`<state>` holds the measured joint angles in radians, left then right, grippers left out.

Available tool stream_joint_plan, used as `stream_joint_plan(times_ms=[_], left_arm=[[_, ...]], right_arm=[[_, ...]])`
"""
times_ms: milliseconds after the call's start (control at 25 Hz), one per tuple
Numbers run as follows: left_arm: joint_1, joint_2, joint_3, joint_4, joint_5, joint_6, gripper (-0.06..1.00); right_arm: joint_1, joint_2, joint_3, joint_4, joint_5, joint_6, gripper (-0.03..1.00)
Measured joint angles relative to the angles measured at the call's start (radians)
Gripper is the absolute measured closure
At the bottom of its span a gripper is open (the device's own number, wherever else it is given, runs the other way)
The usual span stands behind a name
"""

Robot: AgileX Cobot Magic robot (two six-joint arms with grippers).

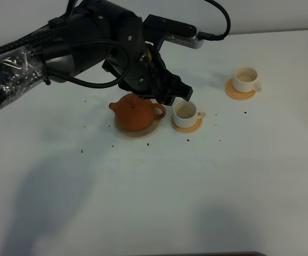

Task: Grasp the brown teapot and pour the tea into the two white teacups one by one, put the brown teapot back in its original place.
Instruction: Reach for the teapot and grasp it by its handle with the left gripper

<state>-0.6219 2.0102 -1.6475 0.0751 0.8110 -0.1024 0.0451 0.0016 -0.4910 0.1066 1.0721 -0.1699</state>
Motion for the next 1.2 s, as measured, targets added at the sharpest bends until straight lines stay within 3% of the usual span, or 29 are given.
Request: stream_joint_plan(times_ms=[240,560,960,1200], left_arm=[[0.014,0.078,-0.034,0.01,-0.014,0.046,0.39],[0.029,0.148,-0.066,-0.075,-0.06,0.175,0.4],[0.05,0.159,-0.072,-0.085,-0.079,0.193,0.66],[0.051,0.169,-0.072,-0.085,-0.124,0.225,0.67]], right_arm=[[0.0,0.0,0.0,0.0,0.0,0.0,0.73],[0.0,0.0,0.0,0.0,0.0,0.0,0.73],[0.0,0.0,0.0,0.0,0.0,0.0,0.73],[0.0,0.0,0.0,0.0,0.0,0.0,0.73]])
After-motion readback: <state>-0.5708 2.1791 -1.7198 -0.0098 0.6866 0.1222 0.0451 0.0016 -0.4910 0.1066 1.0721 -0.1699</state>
